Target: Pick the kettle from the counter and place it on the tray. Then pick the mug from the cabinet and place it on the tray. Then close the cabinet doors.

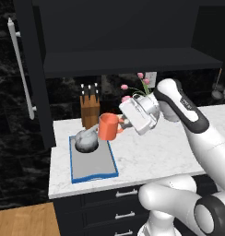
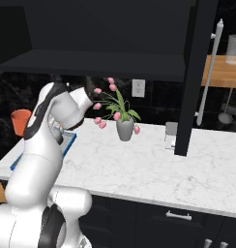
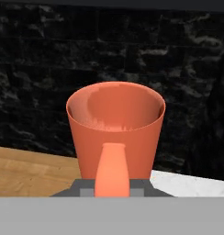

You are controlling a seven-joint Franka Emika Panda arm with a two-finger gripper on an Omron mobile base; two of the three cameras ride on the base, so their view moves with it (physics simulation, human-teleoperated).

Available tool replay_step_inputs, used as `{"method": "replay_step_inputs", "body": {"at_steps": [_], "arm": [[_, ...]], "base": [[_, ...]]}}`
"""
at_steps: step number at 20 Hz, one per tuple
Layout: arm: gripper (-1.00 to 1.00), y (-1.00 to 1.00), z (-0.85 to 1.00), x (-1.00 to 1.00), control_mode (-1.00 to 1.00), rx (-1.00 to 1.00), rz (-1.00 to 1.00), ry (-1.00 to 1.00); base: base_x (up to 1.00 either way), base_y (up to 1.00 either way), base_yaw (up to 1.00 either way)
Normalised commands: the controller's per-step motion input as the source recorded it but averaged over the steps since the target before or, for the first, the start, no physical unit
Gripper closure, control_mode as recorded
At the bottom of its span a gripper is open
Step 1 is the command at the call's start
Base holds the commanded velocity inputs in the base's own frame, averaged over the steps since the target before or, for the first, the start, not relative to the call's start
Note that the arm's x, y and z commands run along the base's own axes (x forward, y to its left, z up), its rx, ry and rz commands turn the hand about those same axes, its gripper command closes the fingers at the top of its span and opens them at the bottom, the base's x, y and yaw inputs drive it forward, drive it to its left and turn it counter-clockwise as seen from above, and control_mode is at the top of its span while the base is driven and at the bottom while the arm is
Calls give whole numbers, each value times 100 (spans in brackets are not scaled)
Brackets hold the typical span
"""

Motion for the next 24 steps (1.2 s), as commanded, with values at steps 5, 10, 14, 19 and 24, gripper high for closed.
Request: {"method": "replay_step_inputs", "body": {"at_steps": [5, 10, 14, 19, 24], "arm": [[100, 36, -91, 0, -100, -6, 8, 0], [100, 0, -48, 0, -100, 0, 0, 0], [100, 0, -39, 0, -100, 0, 0, -2], [100, 0, -41, 3, -100, 0, 0, 0], [100, 0, -37, 29, -100, 0, 0, 0]], "base": [[0, 0, 0], [0, 0, 0], [0, 0, 0], [0, 0, 0], [0, 0, 0]]}}
